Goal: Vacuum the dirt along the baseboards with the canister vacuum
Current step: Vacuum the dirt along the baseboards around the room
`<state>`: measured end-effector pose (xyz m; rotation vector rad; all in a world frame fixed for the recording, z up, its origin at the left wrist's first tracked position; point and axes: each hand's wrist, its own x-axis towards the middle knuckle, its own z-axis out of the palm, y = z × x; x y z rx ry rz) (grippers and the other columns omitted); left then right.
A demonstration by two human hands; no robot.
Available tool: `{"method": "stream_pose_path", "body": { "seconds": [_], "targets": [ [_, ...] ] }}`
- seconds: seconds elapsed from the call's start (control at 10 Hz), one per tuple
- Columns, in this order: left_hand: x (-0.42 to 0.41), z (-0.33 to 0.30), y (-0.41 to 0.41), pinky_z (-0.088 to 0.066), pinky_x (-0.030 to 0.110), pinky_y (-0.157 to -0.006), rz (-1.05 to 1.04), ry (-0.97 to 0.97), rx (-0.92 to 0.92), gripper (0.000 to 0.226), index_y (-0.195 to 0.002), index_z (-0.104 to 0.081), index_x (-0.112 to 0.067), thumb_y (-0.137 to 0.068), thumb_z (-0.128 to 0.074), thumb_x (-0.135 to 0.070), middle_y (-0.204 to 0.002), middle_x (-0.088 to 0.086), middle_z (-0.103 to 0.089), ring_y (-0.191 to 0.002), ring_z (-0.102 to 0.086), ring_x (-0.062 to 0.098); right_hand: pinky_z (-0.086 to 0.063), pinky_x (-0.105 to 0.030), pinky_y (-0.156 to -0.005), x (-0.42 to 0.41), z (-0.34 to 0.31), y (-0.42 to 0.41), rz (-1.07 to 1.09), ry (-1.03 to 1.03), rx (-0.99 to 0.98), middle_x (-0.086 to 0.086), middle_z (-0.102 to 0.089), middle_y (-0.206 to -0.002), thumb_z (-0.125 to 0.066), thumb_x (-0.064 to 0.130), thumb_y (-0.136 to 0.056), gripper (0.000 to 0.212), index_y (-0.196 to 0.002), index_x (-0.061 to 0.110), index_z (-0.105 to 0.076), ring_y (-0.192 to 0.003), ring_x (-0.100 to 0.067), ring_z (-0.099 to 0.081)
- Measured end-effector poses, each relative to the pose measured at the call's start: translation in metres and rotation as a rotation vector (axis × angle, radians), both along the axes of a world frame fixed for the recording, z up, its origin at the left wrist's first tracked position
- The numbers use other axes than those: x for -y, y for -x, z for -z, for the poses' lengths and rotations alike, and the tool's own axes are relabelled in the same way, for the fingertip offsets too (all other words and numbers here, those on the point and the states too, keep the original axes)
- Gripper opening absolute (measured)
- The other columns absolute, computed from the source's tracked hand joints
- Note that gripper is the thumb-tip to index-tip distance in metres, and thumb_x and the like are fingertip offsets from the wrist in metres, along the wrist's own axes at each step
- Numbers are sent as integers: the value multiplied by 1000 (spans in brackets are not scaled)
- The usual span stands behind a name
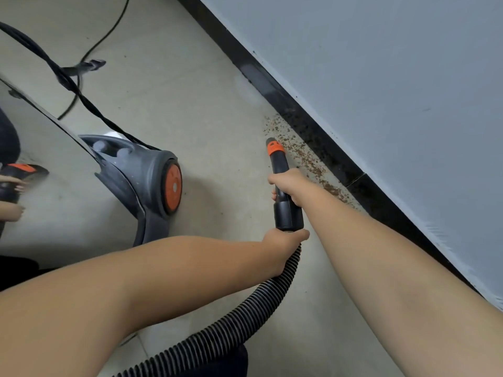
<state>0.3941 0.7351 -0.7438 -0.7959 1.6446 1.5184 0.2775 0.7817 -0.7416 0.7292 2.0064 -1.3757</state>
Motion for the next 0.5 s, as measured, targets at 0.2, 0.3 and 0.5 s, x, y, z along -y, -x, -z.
{"method": "stream_pose_path", "body": {
  "seconds": [0.2, 0.3, 0.5],
  "targets": [
    [13, 9, 28, -49, 28, -60, -76, 3, -58, 32, -87, -55, -6, -86, -69, -35, -72, 7, -56, -59, -54, 18, -50, -30, -52, 18, 10, 33, 3, -25, -41, -11, -56, -58, -59, 6, -82, 12, -88, 4, -49, -47, -22, -57],
    [18, 12, 45, -50, 32, -70, -139, -23, -49, 32, -97, -51, -4, -89, -67, -31, -75, 6, -54, -65, -54, 19, -49, -29, -50, 24, 10, 51, -5, -24, -37, -10, -56, -59, -60, 6, -83, 12, -87, 5, -49, -46, -21, -56],
    [15, 10, 73, -47, 31, -68, -168, -28, -56, 29, -103, -56, -6, -83, -70, -21, -79, 7, -55, -66, -52, 20, -48, -27, -46, 24, 7, 81, -8, -33, -43, -11, -56, -60, -59, 5, -85, 19, -101, 0, -49, -45, -20, -56]
  ]
}}
